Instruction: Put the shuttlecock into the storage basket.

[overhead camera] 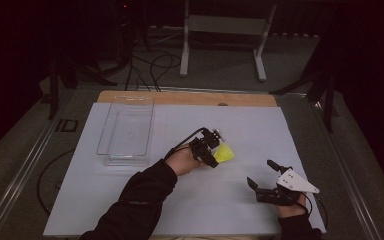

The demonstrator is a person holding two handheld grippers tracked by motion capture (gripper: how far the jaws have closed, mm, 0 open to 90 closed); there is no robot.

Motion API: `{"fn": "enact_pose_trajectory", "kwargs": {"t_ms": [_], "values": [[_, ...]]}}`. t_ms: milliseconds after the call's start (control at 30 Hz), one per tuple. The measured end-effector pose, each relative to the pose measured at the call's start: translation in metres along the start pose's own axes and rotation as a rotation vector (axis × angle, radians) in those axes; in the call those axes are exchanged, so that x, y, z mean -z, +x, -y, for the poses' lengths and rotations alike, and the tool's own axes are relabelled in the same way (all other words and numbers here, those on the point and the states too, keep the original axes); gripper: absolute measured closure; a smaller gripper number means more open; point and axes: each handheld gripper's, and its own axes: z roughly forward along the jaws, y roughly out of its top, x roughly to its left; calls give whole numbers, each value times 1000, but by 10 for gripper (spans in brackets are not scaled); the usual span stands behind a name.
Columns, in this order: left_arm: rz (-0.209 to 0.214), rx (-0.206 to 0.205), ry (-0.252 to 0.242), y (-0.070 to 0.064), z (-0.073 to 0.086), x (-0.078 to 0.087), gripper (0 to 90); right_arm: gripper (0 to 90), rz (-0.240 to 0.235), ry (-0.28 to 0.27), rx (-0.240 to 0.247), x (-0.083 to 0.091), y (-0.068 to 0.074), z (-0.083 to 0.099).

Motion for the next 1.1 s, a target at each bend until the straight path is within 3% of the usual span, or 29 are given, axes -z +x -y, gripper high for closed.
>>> {"fn": "enact_pose_trajectory", "kwargs": {"t_ms": [500, 767, 900, 1100], "values": [[47, -64, 22, -4, 12, 16, 654, 80, -1, 5, -1, -1, 0, 0], [53, -93, 44, -6, 21, 23, 654, 80, 3, 6, -1, 0, 0, 0], [54, -126, 65, -7, 27, 27, 654, 80, 4, 4, 0, 0, 0, 0], [51, -136, 85, -8, 35, 32, 654, 80, 4, 3, 2, 0, 0, 0]]}}
